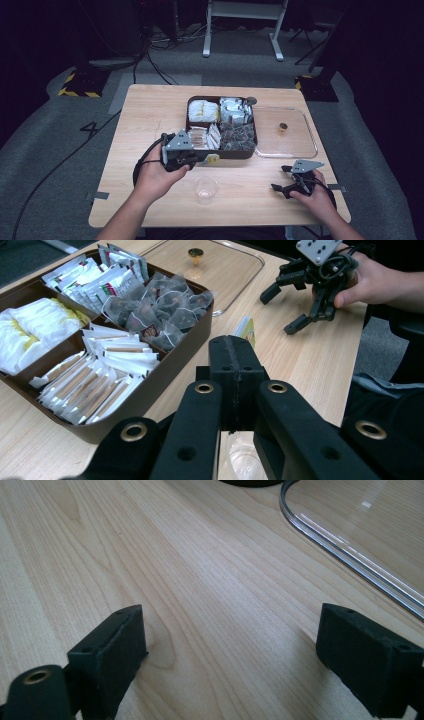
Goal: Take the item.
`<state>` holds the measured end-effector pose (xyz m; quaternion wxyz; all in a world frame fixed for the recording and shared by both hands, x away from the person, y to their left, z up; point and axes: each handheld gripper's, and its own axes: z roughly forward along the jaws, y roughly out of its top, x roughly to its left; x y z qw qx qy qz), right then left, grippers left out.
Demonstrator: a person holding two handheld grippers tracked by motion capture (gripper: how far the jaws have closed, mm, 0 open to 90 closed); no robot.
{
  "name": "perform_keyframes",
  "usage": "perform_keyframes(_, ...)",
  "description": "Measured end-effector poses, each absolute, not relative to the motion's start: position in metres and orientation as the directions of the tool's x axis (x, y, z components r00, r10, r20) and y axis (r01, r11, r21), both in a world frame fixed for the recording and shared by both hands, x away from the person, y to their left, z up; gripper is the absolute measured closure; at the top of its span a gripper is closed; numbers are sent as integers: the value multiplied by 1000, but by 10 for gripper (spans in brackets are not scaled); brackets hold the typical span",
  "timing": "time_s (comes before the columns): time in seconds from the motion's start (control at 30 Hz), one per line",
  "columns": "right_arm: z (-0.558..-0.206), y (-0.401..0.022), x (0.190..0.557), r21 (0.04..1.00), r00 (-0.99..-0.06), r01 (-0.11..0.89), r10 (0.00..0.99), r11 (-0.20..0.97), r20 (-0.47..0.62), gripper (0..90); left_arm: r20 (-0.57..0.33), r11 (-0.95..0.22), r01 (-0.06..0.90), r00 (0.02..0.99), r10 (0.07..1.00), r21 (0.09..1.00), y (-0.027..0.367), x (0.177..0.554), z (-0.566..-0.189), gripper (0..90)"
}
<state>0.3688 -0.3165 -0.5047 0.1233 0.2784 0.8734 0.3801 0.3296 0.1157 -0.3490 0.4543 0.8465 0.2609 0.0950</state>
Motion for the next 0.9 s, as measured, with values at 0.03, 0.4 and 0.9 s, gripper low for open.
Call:
perform_keyframes(0.03,-505,-316,369,733,-815,393,580,556,-4,127,-78,-447,354,847,526,821,116,328,-351,900)
perform_keyframes(0.4,-505,-316,369,733,-814,393,581,555,-4,127,-99,-435,361,850,517,825,115,311,-377,900)
perform_keyframes(0.9,-505,-316,369,733,-812,396,584,554,-3,127,-104,-452,353,866,489,819,112,296,-398,900)
